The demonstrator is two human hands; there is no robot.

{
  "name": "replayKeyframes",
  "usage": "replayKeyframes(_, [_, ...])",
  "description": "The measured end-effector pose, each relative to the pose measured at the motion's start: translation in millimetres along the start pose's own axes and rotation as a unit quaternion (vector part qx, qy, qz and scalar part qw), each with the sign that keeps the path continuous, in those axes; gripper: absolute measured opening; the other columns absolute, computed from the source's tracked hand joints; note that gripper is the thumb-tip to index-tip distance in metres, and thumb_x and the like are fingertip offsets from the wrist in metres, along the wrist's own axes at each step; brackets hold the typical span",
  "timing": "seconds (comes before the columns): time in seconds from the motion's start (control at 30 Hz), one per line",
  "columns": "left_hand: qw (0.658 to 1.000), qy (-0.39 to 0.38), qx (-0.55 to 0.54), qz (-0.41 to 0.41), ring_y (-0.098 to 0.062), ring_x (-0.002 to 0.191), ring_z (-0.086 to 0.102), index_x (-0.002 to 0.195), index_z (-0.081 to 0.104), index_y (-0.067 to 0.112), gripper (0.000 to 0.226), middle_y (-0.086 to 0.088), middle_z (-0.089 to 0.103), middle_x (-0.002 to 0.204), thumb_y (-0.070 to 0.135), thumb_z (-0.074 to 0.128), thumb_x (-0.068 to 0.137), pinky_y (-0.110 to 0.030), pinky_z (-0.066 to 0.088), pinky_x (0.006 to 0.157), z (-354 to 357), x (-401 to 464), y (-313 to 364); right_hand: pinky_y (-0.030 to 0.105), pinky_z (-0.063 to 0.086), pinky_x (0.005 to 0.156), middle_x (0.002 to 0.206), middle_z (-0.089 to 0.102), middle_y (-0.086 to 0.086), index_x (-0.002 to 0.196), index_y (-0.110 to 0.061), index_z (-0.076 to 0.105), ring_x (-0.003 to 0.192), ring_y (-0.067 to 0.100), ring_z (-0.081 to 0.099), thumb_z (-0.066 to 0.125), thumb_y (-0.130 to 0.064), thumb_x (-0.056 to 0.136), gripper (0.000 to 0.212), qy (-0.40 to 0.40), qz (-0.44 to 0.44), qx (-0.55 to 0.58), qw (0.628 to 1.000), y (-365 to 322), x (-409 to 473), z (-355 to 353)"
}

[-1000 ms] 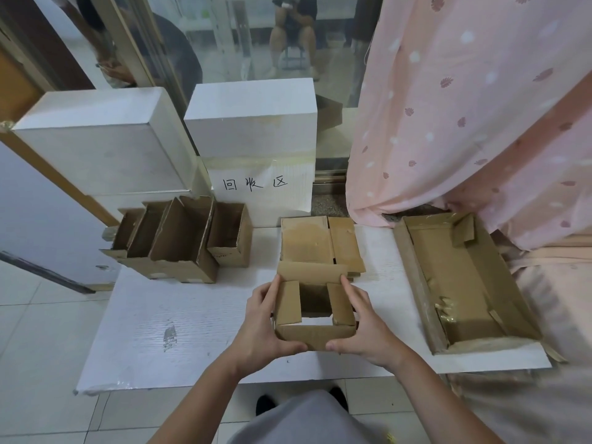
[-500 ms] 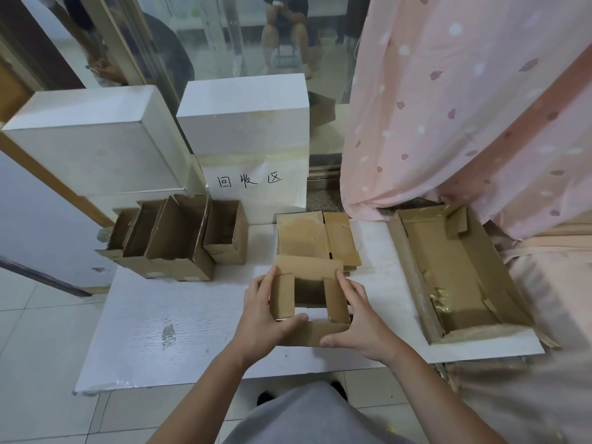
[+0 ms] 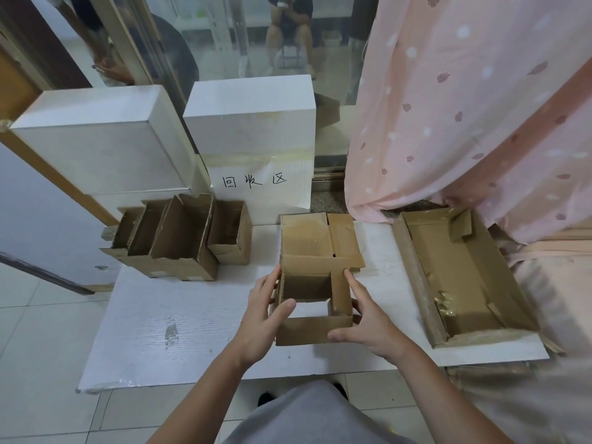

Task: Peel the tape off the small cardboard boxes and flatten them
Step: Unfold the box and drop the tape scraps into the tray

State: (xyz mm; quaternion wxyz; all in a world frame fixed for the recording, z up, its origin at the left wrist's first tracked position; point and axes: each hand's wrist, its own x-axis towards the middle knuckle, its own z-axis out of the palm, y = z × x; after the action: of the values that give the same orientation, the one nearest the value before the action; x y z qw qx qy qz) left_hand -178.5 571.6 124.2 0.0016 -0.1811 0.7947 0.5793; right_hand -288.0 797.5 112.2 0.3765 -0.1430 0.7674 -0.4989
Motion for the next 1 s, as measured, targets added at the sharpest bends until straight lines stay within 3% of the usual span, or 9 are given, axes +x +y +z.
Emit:
replayKeyframes(0.13, [1.000, 0.000, 0.008, 0.000, 0.005, 0.137, 0.034, 0.151, 0.020, 0.067, 0.079, 0.054, 0.025, 0.136, 0.079, 0.054, 0.081, -0.023, 0.038, 0.105, -1.3, 0.7, 1.0, 0.038, 0.050, 0.108, 0.156, 0.036, -0.020, 0.141, -0.073, 0.021, 0.140, 0.012, 0.042, 0.088, -0.066, 0.061, 0.105, 0.042, -0.005, 0.020, 0.999, -2.6, 4.7, 2.9])
replayKeyframes(0.33, [1.000, 0.004, 0.021, -0.001, 0.007, 0.134, 0.037, 0.151, 0.017, 0.068, 0.086, 0.047, 0.023, 0.139, 0.079, 0.061, 0.078, -0.018, 0.043, 0.095, -0.7, 1.9, 1.3, 0.045, 0.048, 0.110, 0.152, 0.047, -0.015, 0.143, -0.071, 0.025, 0.136, 0.014, 0.050, 0.074, -0.080, 0.064, 0.094, 0.070, -0.014, 0.042, 0.997, -7.4, 7.0, 8.7])
replayKeyframes(0.4, [1.000, 0.008, 0.022, -0.004, 0.007, 0.133, 0.038, 0.151, 0.017, 0.066, 0.088, 0.045, 0.024, 0.140, 0.081, 0.062, 0.076, -0.020, 0.045, 0.096, -1.7, 4.0, 1.5, 0.045, 0.043, 0.114, 0.157, 0.036, -0.024, 0.150, -0.062, 0.022, 0.138, 0.006, 0.046, 0.068, -0.072, 0.079, 0.085, 0.067, -0.023, 0.044, 0.996, -11.4, 5.8, 9.3])
replayKeyframes(0.5, [1.000, 0.013, 0.018, -0.008, 0.009, 0.131, 0.038, 0.151, 0.018, 0.066, 0.089, 0.045, 0.026, 0.139, 0.080, 0.064, 0.076, -0.020, 0.047, 0.093, -5.3, 7.3, 2.7, 0.040, 0.037, 0.119, 0.151, 0.035, -0.036, 0.156, -0.051, 0.022, 0.139, -0.007, 0.039, 0.047, -0.030, 0.104, 0.061, 0.066, -0.027, 0.071, 0.995, -14.5, 3.7, 8.7])
replayKeyframes(0.63, [1.000, 0.010, 0.019, -0.013, 0.008, 0.132, 0.038, 0.154, 0.016, 0.063, 0.095, 0.042, 0.026, 0.143, 0.083, 0.065, 0.074, -0.020, 0.050, 0.091, -10.7, 11.4, 2.9, 0.032, 0.032, 0.120, 0.154, 0.027, -0.033, 0.156, -0.050, 0.017, 0.143, -0.008, 0.028, 0.036, -0.032, 0.097, 0.064, 0.059, -0.012, 0.084, 0.995, -15.7, 3.6, 5.7])
replayKeyframes(0.77, [0.999, -0.018, 0.020, -0.023, 0.009, 0.131, 0.039, 0.154, 0.014, 0.063, 0.103, 0.047, 0.026, 0.140, 0.087, 0.067, 0.069, -0.016, 0.052, 0.084, -13.4, 12.9, 4.6, 0.003, 0.039, 0.092, 0.134, 0.030, -0.048, 0.149, -0.054, 0.016, 0.112, -0.039, 0.031, 0.036, -0.022, 0.109, 0.055, 0.048, -0.009, 0.089, 0.995, -13.8, 7.6, 4.4])
replayKeyframes(0.83, [0.999, -0.039, 0.021, -0.031, 0.004, 0.132, 0.040, 0.155, 0.013, 0.062, 0.108, 0.047, 0.026, 0.139, 0.091, 0.065, 0.065, -0.021, 0.051, 0.091, -15.1, 13.3, 5.1, 0.013, 0.042, 0.102, 0.139, 0.034, -0.043, 0.152, -0.053, 0.018, 0.125, -0.027, 0.035, 0.043, -0.036, 0.106, 0.055, 0.048, -0.010, 0.104, 0.993, -12.3, 8.6, 3.4])
replayKeyframes(0.93, [0.997, -0.067, 0.024, -0.039, 0.005, 0.129, 0.041, 0.150, 0.010, 0.064, 0.102, 0.050, 0.023, 0.135, 0.090, 0.061, 0.066, -0.013, 0.046, 0.090, -16.0, 12.9, 9.3, 0.047, 0.033, 0.120, 0.155, 0.035, -0.027, 0.151, -0.060, 0.019, 0.145, 0.004, 0.035, 0.056, -0.075, 0.083, 0.079, 0.028, -0.001, 0.121, 0.992, -8.3, 8.7, -1.7])
replayKeyframes(1.0, [0.996, -0.075, 0.022, -0.043, 0.004, 0.128, 0.041, 0.147, 0.010, 0.065, 0.097, 0.047, 0.025, 0.135, 0.088, 0.059, 0.067, -0.013, 0.045, 0.091, -15.6, 13.1, 11.1, 0.040, 0.038, 0.117, 0.151, 0.035, -0.033, 0.145, -0.066, 0.020, 0.141, -0.003, 0.037, 0.067, -0.086, 0.066, 0.094, -0.003, -0.010, 0.114, 0.993, -6.7, 8.0, -6.0])
